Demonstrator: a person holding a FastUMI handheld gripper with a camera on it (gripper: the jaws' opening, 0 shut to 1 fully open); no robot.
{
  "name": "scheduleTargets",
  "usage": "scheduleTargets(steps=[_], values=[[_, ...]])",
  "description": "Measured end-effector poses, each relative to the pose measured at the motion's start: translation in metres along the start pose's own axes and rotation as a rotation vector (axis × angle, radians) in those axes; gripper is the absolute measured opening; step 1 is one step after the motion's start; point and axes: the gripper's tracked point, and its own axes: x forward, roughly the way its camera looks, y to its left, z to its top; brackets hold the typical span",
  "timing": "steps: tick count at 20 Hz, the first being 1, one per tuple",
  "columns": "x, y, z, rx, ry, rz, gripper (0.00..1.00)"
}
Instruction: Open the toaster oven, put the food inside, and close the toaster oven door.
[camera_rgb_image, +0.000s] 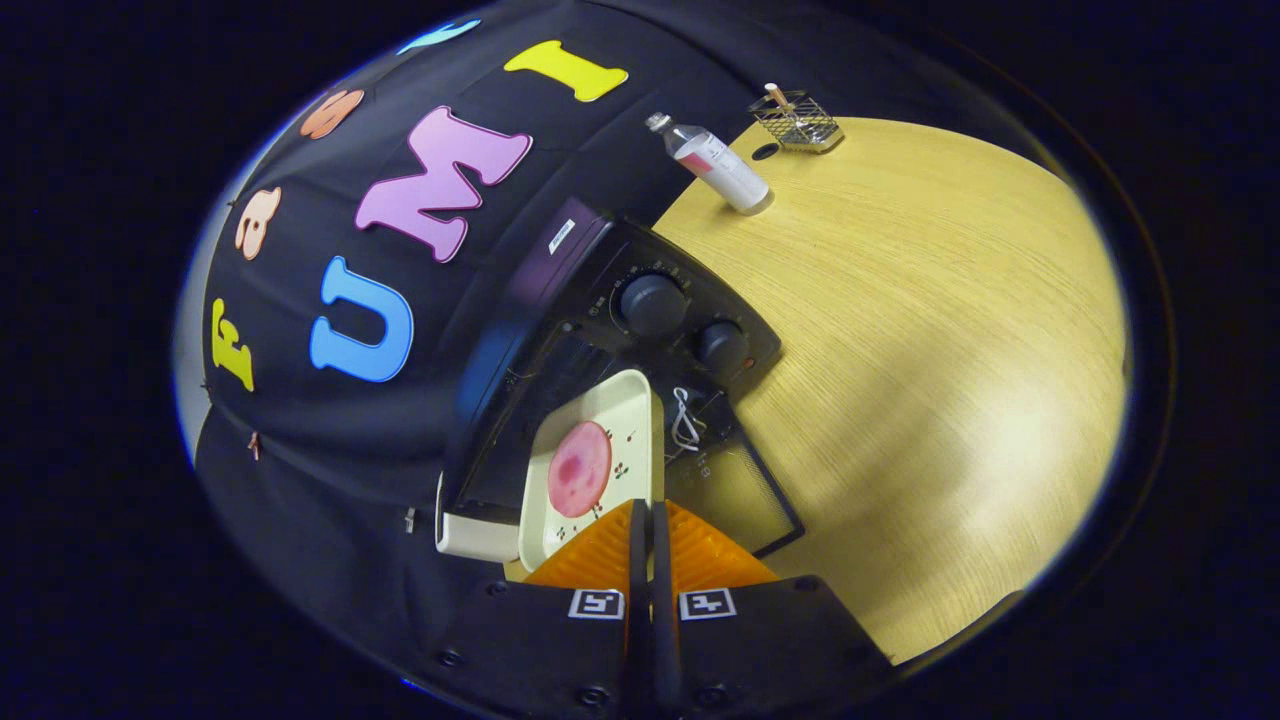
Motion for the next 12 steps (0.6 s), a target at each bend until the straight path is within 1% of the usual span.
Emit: scheduleTargets(steps=[6,8,12], values=[[0.059,0.017,0.008,0.071,-0.089,-0.011,0.05],[0.077,0.022,0.013,0.078,-0.125,-0.029,0.05],[0.104,0.035,0.011,0.078,-0.147,-0.028,0.05]])
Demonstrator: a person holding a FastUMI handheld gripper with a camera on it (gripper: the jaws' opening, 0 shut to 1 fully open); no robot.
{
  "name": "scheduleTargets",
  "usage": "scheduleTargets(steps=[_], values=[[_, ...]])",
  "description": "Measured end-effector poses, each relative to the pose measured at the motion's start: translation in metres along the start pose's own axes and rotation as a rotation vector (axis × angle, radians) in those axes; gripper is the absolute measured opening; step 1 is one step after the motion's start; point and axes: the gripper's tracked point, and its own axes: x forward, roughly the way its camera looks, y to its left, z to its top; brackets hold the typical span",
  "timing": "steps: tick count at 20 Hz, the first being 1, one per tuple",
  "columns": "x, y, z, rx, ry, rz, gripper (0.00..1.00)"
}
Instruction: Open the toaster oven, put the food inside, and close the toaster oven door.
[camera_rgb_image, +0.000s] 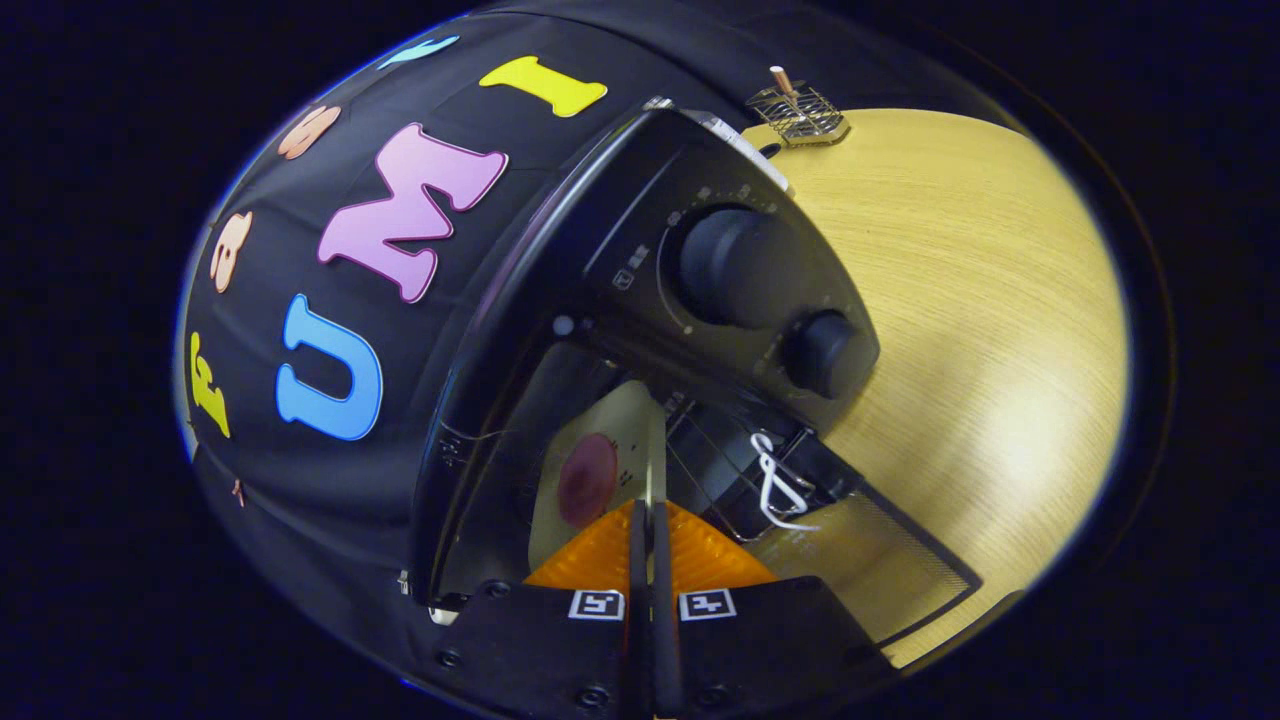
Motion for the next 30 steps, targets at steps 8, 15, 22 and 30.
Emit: scheduleTargets(steps=[8,15,22,30], values=[[-0.007,0.009,-0.008,-0.077,-0.027,0.001,0.29],[-0.060,0.011,-0.031,-0.280,-0.005,-0.005,0.99],[-0.122,-0.032,-0.047,-0.709,0.057,-0.120,0.99],[-0.139,-0.104,-0.087,-0.968,0.209,-0.247,0.99]])
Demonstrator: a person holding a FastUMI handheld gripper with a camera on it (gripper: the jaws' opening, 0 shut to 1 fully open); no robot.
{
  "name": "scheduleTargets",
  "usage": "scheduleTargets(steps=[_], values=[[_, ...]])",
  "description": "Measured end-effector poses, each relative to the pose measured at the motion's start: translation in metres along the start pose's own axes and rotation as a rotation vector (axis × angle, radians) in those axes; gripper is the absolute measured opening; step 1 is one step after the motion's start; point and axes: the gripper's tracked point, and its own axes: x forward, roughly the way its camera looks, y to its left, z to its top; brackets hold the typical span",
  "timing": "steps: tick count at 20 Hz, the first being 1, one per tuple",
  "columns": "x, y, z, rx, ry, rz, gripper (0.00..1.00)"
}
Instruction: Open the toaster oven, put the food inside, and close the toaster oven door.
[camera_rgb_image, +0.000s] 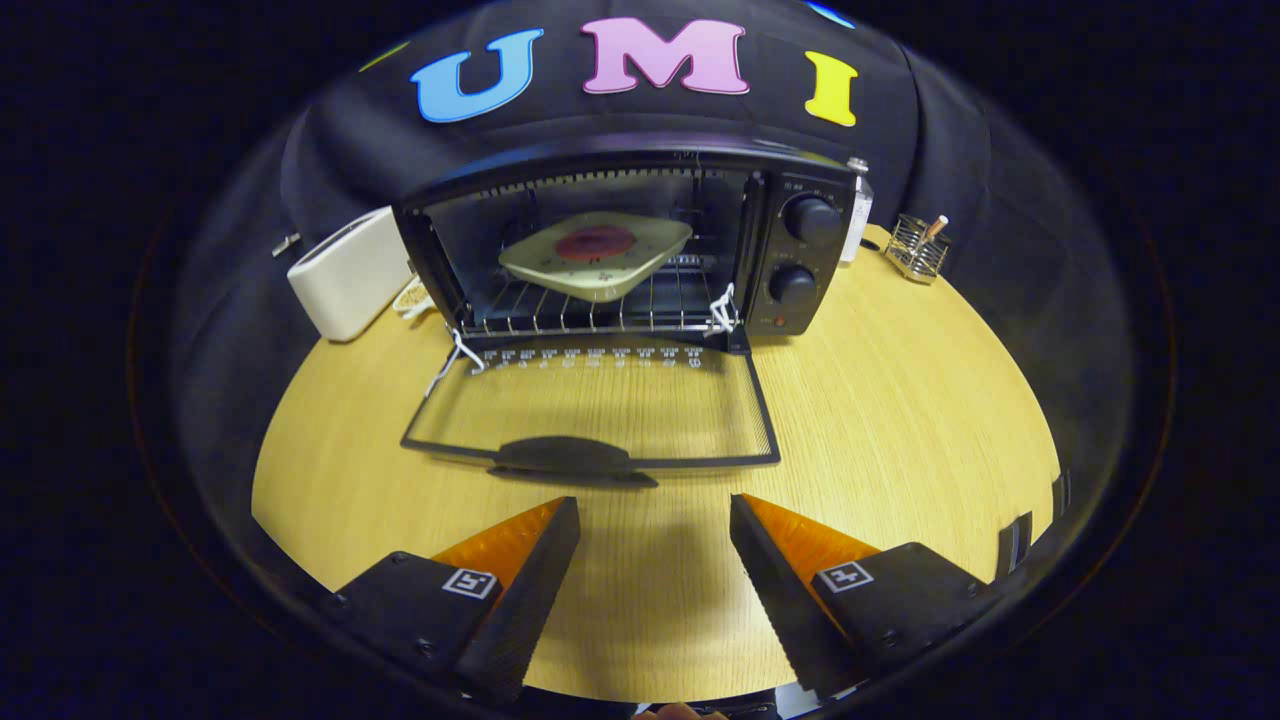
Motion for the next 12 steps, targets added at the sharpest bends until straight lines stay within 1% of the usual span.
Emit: scheduleTargets(steps=[3,6,10,12], values=[[0.020,-0.002,-0.008,-0.042,0.017,-0.012,1.00],[0.032,0.013,-0.006,-0.052,0.025,0.007,1.00],[0.045,0.019,0.000,-0.093,0.005,0.011,0.98],[0.049,0.023,0.004,-0.108,-0.009,0.029,0.98]])
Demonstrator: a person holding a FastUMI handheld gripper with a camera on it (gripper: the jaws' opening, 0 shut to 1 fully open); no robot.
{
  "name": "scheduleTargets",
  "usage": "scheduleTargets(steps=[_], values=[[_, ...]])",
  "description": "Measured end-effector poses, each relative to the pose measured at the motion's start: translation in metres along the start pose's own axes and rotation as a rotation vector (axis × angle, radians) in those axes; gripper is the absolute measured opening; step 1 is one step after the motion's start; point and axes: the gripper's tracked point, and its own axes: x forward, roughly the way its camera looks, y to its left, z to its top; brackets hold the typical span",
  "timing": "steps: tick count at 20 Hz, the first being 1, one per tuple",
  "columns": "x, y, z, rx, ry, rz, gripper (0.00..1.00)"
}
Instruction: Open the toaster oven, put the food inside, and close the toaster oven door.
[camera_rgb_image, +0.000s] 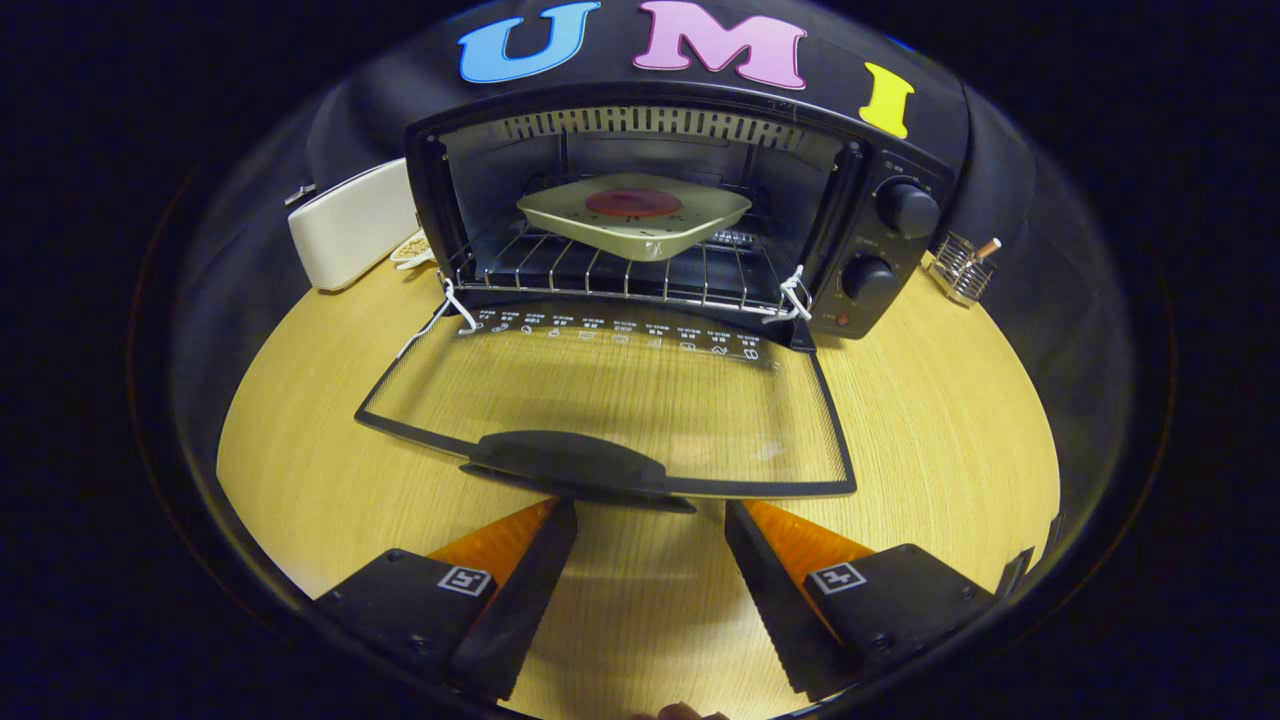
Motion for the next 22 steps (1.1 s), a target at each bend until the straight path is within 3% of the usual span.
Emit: scheduleTargets(steps=[9,16,22], values=[[-0.011,0.002,0.011,-0.040,-0.028,0.028,0.97],[-0.060,0.004,0.058,0.001,-0.206,0.093,0.97],[-0.083,-0.005,0.118,0.007,-0.351,0.089,0.97]])
